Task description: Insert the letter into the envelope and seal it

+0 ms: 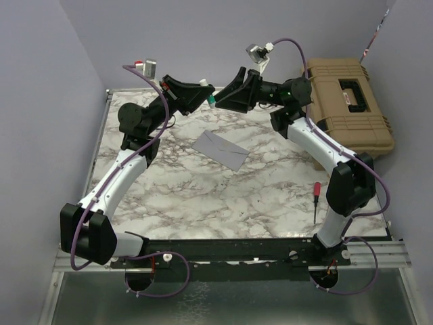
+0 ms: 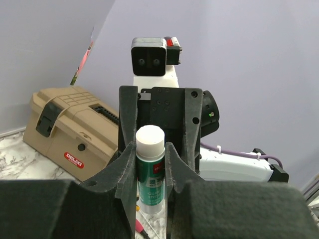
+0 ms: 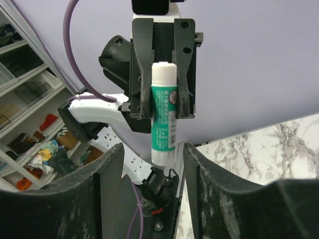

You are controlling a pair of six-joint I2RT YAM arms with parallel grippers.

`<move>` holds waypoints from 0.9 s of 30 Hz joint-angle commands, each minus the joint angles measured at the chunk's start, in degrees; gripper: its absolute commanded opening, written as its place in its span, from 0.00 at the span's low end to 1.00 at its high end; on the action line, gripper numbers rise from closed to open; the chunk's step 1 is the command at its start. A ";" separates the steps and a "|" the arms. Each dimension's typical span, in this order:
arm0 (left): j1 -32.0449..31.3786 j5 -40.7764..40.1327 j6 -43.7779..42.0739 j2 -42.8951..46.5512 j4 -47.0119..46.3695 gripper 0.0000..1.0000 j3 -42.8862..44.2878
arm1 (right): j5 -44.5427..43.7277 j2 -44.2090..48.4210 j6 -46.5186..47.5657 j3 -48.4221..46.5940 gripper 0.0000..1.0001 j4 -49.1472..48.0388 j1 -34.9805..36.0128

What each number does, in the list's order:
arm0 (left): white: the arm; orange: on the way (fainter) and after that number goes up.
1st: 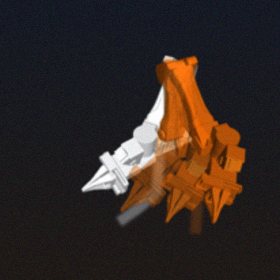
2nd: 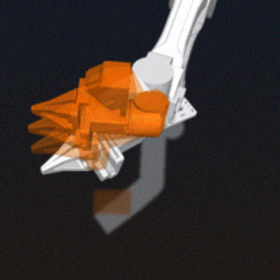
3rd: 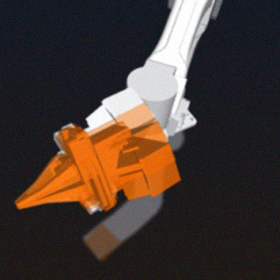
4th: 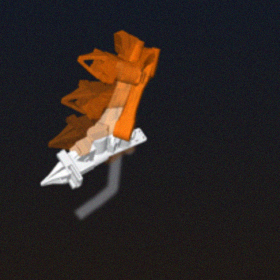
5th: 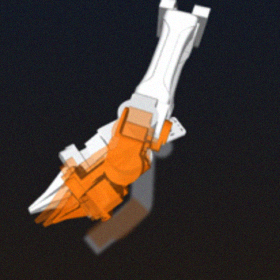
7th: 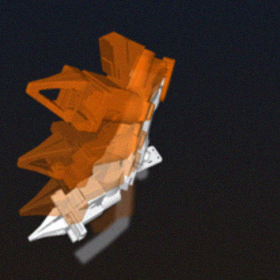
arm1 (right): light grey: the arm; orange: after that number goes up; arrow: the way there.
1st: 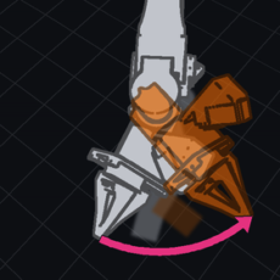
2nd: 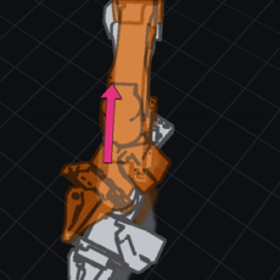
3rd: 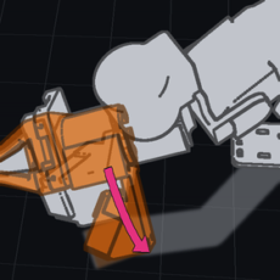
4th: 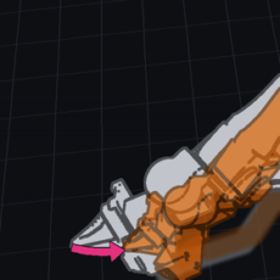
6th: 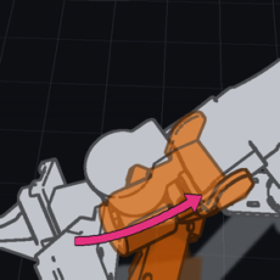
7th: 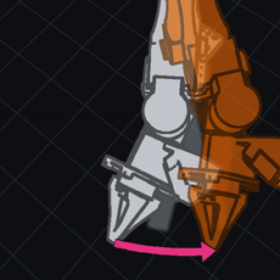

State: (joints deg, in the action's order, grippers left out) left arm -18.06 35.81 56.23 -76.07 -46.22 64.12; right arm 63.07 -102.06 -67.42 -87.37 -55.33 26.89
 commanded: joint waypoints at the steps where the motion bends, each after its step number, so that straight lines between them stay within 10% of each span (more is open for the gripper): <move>1: 0.10 0.00 0.27 0.76 -1.95 0.00 -0.66 | 1.94 -0.39 3.06 -2.41 0.51 3.74 1.49; 9: 0.06 -1.82 -0.11 1.52 -1.97 0.00 -0.84 | 1.32 0.45 6.15 -1.41 0.46 6.96 1.91; 18: 0.13 -4.22 -0.59 2.34 -1.65 0.00 -1.83 | -2.24 2.07 25.85 -5.53 0.01 29.96 3.51; 23: 0.13 -8.49 -3.58 3.88 2.09 0.00 -3.02 | -28.92 4.98 59.30 -8.49 0.00 57.44 9.52; 27: 0.12 -12.53 -4.83 4.85 4.00 0.00 -4.35 | -62.65 5.00 77.64 -4.82 0.00 56.41 17.57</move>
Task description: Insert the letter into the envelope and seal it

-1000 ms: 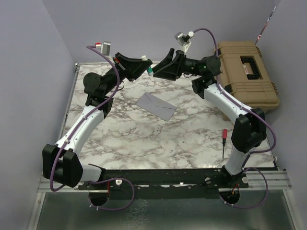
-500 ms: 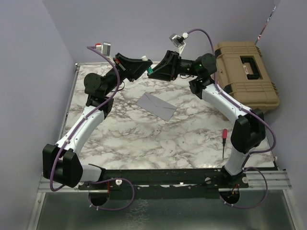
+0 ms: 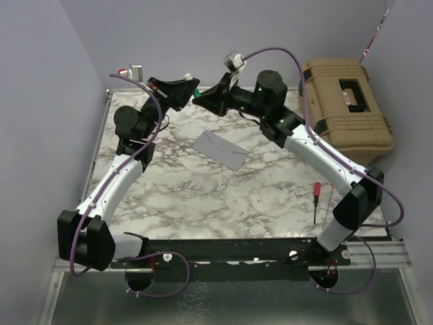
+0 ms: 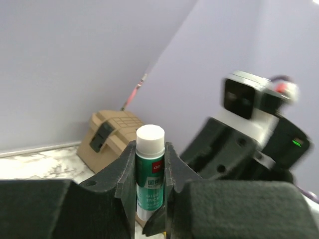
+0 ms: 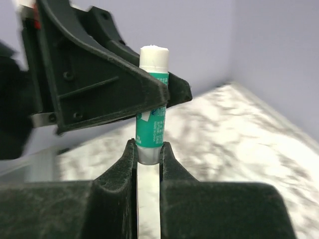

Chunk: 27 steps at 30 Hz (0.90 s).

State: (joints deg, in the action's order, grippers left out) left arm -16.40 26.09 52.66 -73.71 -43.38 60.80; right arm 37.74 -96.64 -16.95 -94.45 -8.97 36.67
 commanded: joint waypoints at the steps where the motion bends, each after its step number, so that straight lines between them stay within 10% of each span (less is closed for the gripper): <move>1: -1.57 -3.63 -1.48 2.60 1.57 0.00 -1.15 | -46.48 -1.15 30.77 2.97 0.00 7.84 9.96; 5: -1.61 -5.58 -2.59 3.00 3.40 0.00 -1.20 | -70.70 -4.67 40.15 4.24 0.00 -1.11 14.55; 10: -1.53 -7.23 -3.64 3.38 4.89 0.00 -1.29 | -74.88 -4.51 38.72 3.22 0.00 -2.29 15.15; 13: -1.55 -7.04 -3.92 3.19 5.05 0.00 -1.05 | -66.55 -3.29 34.21 1.92 0.03 3.63 15.03; 20: -1.50 -5.40 -6.43 2.75 7.55 0.00 -0.29 | -34.95 3.81 19.86 3.93 0.77 12.24 10.48; 27: -1.27 6.88 -7.14 0.48 8.13 0.00 4.34 | -9.85 11.27 3.95 10.86 0.79 3.64 1.64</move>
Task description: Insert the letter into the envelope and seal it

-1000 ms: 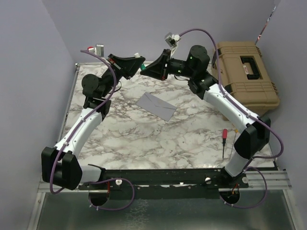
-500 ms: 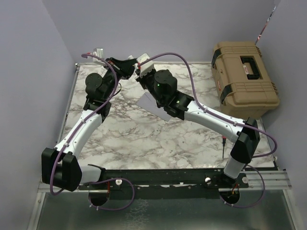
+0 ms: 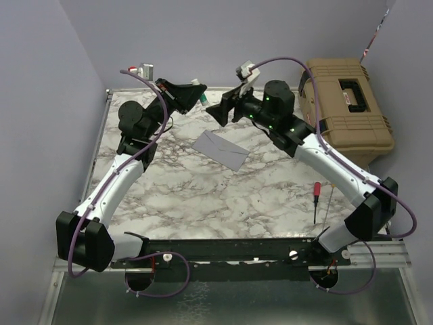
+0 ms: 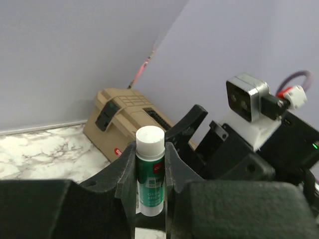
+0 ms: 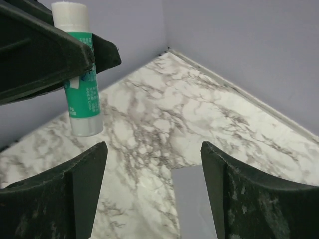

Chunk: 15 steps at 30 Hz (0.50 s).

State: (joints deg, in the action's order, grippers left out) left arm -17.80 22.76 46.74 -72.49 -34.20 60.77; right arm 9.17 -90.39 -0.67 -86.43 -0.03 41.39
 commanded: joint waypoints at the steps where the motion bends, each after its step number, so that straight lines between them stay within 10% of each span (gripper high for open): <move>1: 0.12 11.40 -1.21 -0.87 -1.05 0.00 4.90 | 20.90 5.60 -13.91 3.70 0.78 -6.81 -3.80; 15: 0.13 14.49 0.54 0.02 -2.60 0.00 4.87 | 31.77 3.05 -20.23 2.73 0.57 -13.00 -4.82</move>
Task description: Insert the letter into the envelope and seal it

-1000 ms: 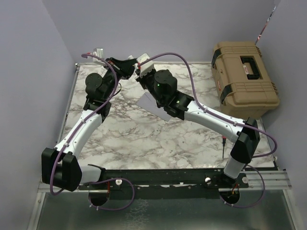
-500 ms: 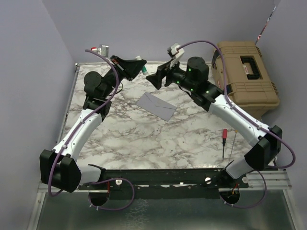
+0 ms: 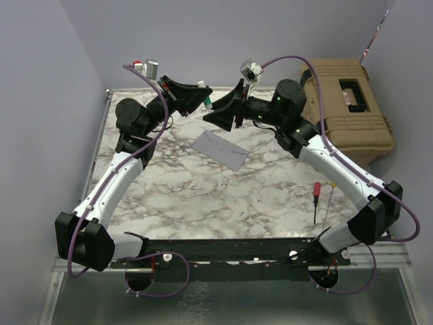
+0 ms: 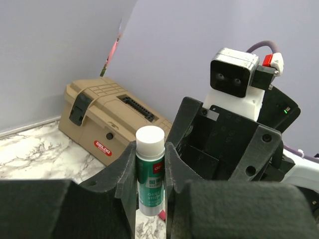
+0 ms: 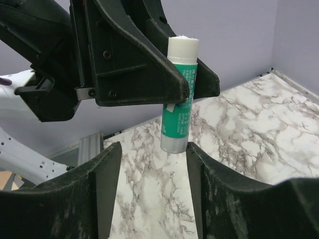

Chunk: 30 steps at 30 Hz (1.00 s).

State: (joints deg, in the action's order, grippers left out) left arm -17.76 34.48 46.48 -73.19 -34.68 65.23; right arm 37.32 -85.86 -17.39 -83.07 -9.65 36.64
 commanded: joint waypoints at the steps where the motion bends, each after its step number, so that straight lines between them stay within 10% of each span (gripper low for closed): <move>1: 0.09 2.78 0.93 0.88 -2.33 0.00 0.16 | 3.36 -1.68 -3.98 -0.67 0.54 -3.96 -0.08; 20: 0.08 2.87 3.42 1.21 -5.74 0.00 -2.04 | 1.90 -3.67 -8.82 -0.76 0.39 -9.69 -0.13; 25: 0.06 2.41 3.80 1.21 -6.18 0.00 -1.95 | 2.38 -4.76 -8.72 -2.07 0.09 -8.13 -0.15; 30: 0.09 2.92 5.45 0.62 -6.19 0.38 -2.18 | 1.46 -4.80 -9.77 -2.13 0.00 -8.95 -0.19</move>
State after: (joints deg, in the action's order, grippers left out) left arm -17.61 35.94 50.72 -73.19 -38.68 63.59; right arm 38.39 -89.71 -25.54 -83.53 -17.10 36.49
